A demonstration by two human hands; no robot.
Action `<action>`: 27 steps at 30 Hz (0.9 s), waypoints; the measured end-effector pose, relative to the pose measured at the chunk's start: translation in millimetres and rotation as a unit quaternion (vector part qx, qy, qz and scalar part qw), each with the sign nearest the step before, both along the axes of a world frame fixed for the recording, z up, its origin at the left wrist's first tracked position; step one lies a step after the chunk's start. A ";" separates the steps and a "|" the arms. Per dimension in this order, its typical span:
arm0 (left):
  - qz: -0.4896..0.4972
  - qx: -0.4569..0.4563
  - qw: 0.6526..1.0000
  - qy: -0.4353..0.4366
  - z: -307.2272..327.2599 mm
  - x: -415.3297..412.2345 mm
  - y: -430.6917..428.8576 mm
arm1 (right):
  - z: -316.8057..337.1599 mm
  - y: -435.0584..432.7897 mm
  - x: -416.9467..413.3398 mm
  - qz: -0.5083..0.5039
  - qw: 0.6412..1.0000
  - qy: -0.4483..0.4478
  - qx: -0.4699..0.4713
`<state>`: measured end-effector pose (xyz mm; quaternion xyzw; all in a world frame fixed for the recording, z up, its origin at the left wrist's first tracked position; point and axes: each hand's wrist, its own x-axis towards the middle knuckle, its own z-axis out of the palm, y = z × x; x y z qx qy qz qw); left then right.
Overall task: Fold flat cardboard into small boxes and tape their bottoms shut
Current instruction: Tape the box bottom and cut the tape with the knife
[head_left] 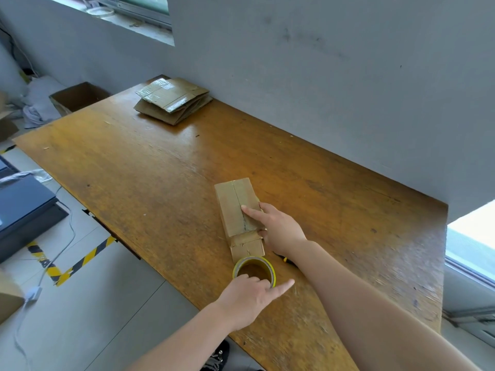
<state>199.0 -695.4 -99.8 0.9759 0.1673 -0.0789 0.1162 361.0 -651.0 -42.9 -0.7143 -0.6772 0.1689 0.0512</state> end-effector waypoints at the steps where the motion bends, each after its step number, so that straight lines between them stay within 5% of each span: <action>1: -0.003 -0.002 1.000 0.005 -0.9 2.0 1.0 | 0.2 -0.4 -0.1 0.000 1.000 -0.001 0.000; 5: 0.022 -0.026 0.999 -0.023 8.9 -0.2 12.8 | 0.8 -1.1 0.0 0.000 1.000 -0.003 -0.001; 7: 0.070 0.020 0.986 -0.152 17.3 -6.8 18.4 | 1.0 -0.9 0.5 -0.003 1.000 0.002 -0.001; 10: 0.188 0.123 0.922 -0.316 29.1 -8.7 35.4 | 1.8 -0.9 0.3 -0.002 1.000 0.003 0.000; 13: 0.320 0.123 0.903 -0.258 37.1 -7.4 57.8 | 0.0 -2.1 -0.8 -0.003 1.000 0.006 0.007; 16: 0.356 0.080 0.924 -0.114 30.7 -3.6 74.0 | -2.3 -0.9 -2.4 -0.007 1.000 0.001 0.011; 27: 0.350 0.066 0.933 -0.051 12.5 5.4 90.8 | -20.5 8.1 -18.0 -0.038 0.999 -0.024 0.014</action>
